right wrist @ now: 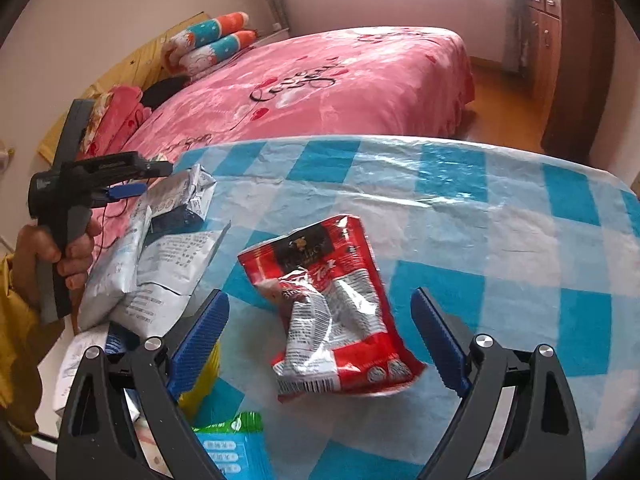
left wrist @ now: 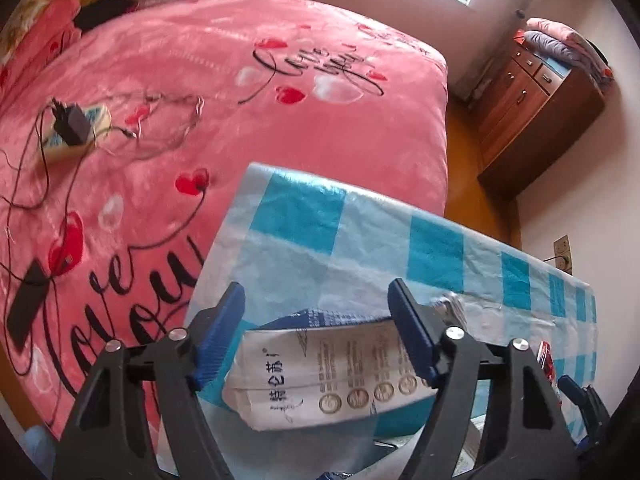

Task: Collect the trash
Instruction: 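Move the right tool back to the table and grasp the red Teh Tarik bag, then grasp the white feather-print wet-wipes pack with the left tool while the right tool holds the red bag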

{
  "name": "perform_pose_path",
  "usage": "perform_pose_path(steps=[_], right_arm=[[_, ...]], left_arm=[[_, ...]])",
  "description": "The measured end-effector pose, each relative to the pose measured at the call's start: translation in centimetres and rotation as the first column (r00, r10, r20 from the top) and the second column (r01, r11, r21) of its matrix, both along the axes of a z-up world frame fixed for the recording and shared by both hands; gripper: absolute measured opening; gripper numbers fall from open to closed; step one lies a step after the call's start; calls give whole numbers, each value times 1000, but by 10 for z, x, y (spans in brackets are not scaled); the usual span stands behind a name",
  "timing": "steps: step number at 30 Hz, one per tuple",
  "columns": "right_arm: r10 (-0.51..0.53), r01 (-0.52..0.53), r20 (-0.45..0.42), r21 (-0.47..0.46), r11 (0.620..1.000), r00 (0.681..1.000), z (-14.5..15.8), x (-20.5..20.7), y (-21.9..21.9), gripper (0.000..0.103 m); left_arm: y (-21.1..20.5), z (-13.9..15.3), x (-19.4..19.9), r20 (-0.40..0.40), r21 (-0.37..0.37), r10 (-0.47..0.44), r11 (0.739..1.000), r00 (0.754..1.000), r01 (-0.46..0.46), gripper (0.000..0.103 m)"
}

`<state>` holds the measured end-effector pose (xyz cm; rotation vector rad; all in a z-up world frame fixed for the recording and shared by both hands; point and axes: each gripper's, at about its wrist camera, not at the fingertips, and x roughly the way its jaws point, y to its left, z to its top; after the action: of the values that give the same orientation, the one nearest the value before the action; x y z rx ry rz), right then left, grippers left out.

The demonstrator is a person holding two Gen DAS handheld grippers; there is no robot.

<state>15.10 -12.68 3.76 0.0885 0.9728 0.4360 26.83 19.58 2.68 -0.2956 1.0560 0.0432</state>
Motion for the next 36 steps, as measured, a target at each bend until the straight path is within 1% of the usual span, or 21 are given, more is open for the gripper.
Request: perform_pose_path(steps=[1,4,6,7,9,11,12,15,21,25,28,31,34,36], right_arm=[[9,-9,10,-18,1000,1000,-2,-1,3,91],[16,-16,11,-43,999,1000,-6,4,9,80],[10,-9,21,-54,999,1000,-6,3,8,74],[7,-5,23,-55,998,1000,-6,3,7,71],[1,0,25,-52,999,1000,-7,3,4,65],[1,1,28,-68,998,1000,-7,0,3,56],[2,0,30,-78,997,1000,-8,-1,3,55],[16,-13,28,-84,996,999,-8,-10,3,53],[20,-18,25,-79,997,999,-7,-39,0,51],[4,-2,22,-74,997,1000,-6,-68,-8,50],[-34,36,25,-74,997,999,-5,-92,-18,49],[-70,72,38,-77,994,997,-3,-113,-25,47],[-104,108,52,-70,992,993,-3,-128,-33,47],[-132,136,62,-55,989,989,-3,-136,-39,46]], left_arm=[[0,-3,0,-11,-6,-5,1000,1000,5,69],[-5,-12,-3,-43,-11,-31,999,999,31,66],[-11,-13,-7,-41,21,-46,999,998,47,65],[-12,-13,-10,-40,20,-52,998,998,53,63],[-16,-13,-17,-37,10,-61,998,997,61,63],[-20,-13,-25,-32,10,-68,998,997,68,62],[-22,-13,-29,-29,4,-68,998,997,68,62],[-32,-12,-46,-20,-9,-78,997,997,77,60],[-55,-12,-85,-5,-49,-99,994,995,99,60],[-67,-12,-115,7,-76,-112,991,994,112,60],[-76,-12,-137,16,-99,-126,987,992,127,60],[-82,-9,-157,47,-106,-132,985,990,136,60],[-86,-1,-172,97,-93,-138,985,986,147,60],[-85,10,-181,151,-79,-144,984,978,157,61]])
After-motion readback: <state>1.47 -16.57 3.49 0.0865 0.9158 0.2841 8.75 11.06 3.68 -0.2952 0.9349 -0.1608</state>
